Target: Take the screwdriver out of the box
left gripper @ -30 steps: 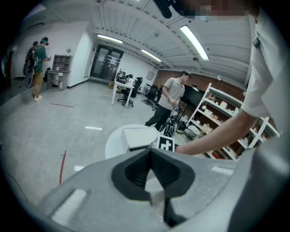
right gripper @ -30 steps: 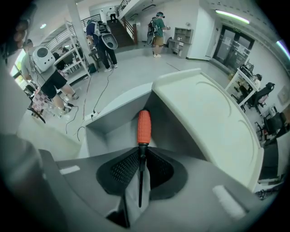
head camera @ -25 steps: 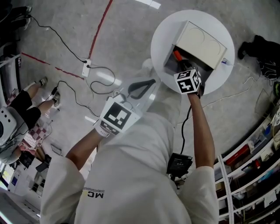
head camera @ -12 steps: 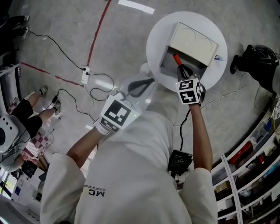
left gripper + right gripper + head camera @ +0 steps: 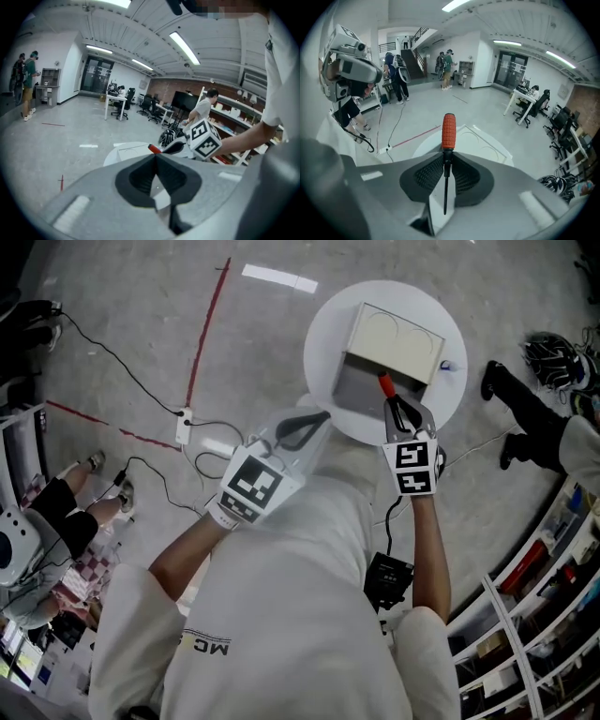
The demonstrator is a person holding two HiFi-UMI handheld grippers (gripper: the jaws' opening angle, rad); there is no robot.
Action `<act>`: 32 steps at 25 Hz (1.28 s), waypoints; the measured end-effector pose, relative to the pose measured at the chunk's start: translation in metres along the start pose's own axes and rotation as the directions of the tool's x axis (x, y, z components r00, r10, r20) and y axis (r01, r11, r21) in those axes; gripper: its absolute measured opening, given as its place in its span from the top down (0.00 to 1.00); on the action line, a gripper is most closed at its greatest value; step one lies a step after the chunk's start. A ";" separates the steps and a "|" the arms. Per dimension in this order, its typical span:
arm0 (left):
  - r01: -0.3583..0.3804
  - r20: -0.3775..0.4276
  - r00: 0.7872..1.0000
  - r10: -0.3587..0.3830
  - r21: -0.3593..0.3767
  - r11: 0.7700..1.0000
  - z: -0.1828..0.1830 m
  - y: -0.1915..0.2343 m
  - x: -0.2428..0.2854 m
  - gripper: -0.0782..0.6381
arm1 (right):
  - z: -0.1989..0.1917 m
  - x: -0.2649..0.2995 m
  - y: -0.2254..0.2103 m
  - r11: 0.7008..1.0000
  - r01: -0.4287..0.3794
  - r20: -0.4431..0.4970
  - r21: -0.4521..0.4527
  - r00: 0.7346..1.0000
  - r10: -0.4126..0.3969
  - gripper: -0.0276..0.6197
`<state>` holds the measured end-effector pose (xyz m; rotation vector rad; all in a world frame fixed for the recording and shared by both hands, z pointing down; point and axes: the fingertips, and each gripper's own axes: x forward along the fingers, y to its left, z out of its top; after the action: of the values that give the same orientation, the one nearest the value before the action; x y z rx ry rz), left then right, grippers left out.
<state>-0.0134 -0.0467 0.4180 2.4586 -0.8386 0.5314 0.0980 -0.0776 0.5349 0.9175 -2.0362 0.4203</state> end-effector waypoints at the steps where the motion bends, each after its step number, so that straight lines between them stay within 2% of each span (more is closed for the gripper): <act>1: 0.002 0.005 1.000 -0.002 0.001 1.000 0.002 -0.004 0.000 0.89 | 0.002 -0.010 -0.001 1.000 0.008 0.009 0.003 1.000 -0.008 0.87; 9: 0.035 0.035 0.999 -0.036 0.036 0.999 0.028 -0.019 -0.008 0.89 | 0.021 -0.080 -0.009 0.995 0.099 0.087 0.024 0.991 -0.101 0.87; 15: 0.053 0.079 0.995 -0.059 0.072 0.996 0.053 -0.029 -0.014 0.89 | 0.026 -0.135 -0.017 0.979 0.184 0.149 0.090 0.969 -0.196 0.87; 19: 0.063 0.098 0.993 -0.072 0.098 0.993 0.065 -0.032 -0.016 0.89 | 0.032 -0.171 -0.024 0.956 0.259 0.198 0.138 0.938 -0.283 0.87; 24: 0.071 0.117 0.990 -0.085 0.122 0.990 0.077 -0.040 -0.020 0.89 | 0.035 -0.215 -0.025 0.930 0.314 0.251 0.189 0.901 -0.355 0.87; 32: 0.078 0.168 0.981 -0.098 0.123 0.989 0.093 -0.048 -0.019 0.89 | 0.033 -0.278 -0.018 0.898 0.365 0.372 0.244 0.820 -0.435 0.87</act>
<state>0.0218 -0.0565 0.3180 2.6650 -0.7807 0.3463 0.1980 0.0174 0.2902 1.6187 -2.1212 0.1606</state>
